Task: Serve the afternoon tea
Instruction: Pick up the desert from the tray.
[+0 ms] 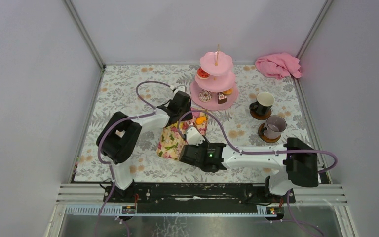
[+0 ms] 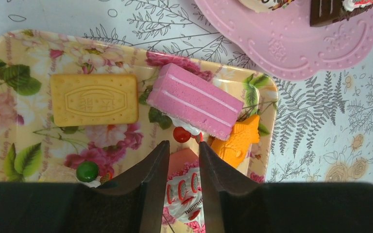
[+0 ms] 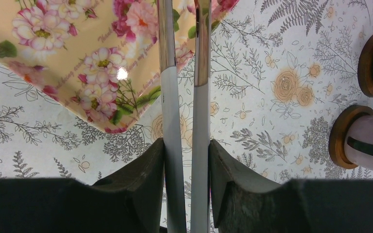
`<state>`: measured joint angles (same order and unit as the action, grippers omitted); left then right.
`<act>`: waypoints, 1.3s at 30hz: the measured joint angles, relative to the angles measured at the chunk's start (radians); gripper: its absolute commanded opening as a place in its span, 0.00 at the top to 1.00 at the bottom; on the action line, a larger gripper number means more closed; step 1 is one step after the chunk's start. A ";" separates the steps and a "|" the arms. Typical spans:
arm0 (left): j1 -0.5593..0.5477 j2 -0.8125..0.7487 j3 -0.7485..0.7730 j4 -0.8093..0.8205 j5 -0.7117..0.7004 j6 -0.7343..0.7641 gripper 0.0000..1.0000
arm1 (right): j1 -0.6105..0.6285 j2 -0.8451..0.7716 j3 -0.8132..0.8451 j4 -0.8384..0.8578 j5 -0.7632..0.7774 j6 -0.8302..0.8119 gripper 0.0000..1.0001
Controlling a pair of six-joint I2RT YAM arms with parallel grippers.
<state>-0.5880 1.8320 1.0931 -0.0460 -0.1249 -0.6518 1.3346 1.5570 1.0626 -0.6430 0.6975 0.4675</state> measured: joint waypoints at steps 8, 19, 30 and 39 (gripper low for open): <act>-0.001 0.000 -0.022 0.008 0.011 0.000 0.67 | 0.000 0.021 -0.002 0.011 0.003 -0.007 0.59; -0.002 -0.006 -0.037 0.018 0.014 0.000 0.69 | -0.018 0.021 -0.021 0.051 0.001 -0.025 0.57; -0.008 -0.012 -0.040 0.018 0.014 -0.001 0.69 | -0.028 0.037 -0.025 0.066 -0.002 -0.039 0.58; -0.012 -0.021 -0.042 0.016 0.014 -0.002 0.69 | -0.029 0.050 -0.025 0.066 -0.008 -0.041 0.66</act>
<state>-0.6003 1.8107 1.0515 -0.0296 -0.1108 -0.6537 1.3056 1.6073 1.0378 -0.5766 0.6891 0.4263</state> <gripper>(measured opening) 0.313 0.417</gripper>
